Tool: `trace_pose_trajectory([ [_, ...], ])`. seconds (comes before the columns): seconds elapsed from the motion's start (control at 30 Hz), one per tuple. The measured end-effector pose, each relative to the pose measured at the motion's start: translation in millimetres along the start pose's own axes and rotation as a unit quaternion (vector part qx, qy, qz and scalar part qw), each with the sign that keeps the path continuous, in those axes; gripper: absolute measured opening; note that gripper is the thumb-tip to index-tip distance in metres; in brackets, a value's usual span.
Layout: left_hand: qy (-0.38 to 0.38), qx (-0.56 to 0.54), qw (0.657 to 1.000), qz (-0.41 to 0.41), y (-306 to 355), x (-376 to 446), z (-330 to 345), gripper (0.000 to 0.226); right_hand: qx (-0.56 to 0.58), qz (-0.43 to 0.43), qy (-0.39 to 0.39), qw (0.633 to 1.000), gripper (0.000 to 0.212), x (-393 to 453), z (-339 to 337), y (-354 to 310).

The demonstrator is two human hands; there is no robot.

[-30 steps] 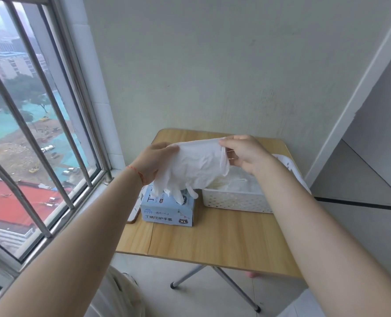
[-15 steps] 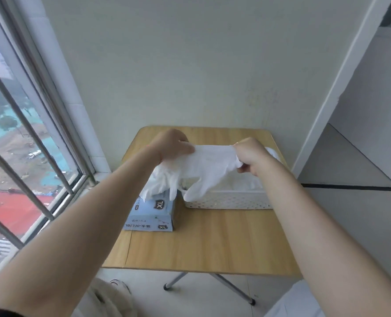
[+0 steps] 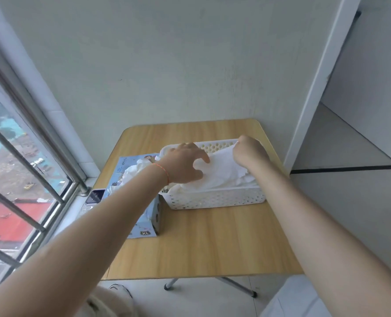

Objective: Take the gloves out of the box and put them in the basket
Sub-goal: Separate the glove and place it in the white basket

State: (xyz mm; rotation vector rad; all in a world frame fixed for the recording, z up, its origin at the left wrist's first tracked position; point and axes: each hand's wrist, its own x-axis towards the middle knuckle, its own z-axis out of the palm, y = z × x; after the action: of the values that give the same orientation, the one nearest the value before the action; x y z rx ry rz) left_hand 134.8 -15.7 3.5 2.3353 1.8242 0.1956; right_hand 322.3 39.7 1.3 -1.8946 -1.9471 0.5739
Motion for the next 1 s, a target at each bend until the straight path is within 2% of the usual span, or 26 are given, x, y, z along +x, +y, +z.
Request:
trace_pose_trajectory([
  [0.1,-0.04,0.021,0.998,-0.032,-10.3,-0.6,-5.8,0.058,-0.048,0.006,0.022,0.999,0.034,-0.6,1.3,-1.9],
  [0.2,-0.061,0.088,0.993,-0.057,-17.4,-0.8,-11.1,0.071,-0.099,0.005,0.054,0.994,0.033,-1.6,3.7,-2.4],
  [0.3,0.015,0.101,0.992,-0.073,-15.0,-2.7,-16.7,0.073,-0.155,-0.002,0.072,0.985,0.036,-1.8,5.8,-1.0],
  [0.37,0.083,0.047,0.994,-0.061,-6.4,-3.2,-14.2,0.068,-0.183,-0.014,0.074,0.98,0.04,-2.4,7.7,1.3],
  [0.43,0.104,-0.024,0.994,-0.03,4.6,-1.7,-4.8,0.051,-0.204,-0.031,0.075,0.976,0.04,-3.3,10.4,5.3],
  [0.5,0.049,-0.057,0.997,-0.015,13.7,-0.1,6.9,0.038,-0.227,-0.041,0.079,0.97,0.038,-4.1,12.1,9.0],
  [0.57,-0.032,-0.02,0.999,-0.03,17.9,1.0,17.2,0.055,-0.256,-0.049,0.081,0.962,0.036,-4.4,11.9,11.2],
  [0.63,-0.077,0.019,0.996,-0.048,19.2,2.7,22.7,0.072,-0.287,-0.064,0.079,0.953,0.037,-5.1,10.8,12.4],
  [0.73,-0.123,-0.024,0.989,-0.074,17.1,5.7,23.4,0.087,-0.309,-0.083,0.096,0.943,0.038,-7.7,10.1,12.7],
  [0.8,-0.076,-0.097,0.99,-0.071,13.3,4.8,15.2,0.083,-0.303,-0.096,0.125,0.94,0.038,-8.9,8.0,8.4],
  [0.9,0.08,-0.156,0.983,-0.054,-1.0,-5.8,-7.1,0.051,-0.226,-0.124,0.144,0.955,0.029,-12.3,6.0,-13.4],
  [1.0,0.151,-0.155,0.971,-0.102,-26.3,-24.9,-26.7,0.026,-0.077,-0.174,0.077,0.979,0.015,-18.3,16.7,-47.7],
])
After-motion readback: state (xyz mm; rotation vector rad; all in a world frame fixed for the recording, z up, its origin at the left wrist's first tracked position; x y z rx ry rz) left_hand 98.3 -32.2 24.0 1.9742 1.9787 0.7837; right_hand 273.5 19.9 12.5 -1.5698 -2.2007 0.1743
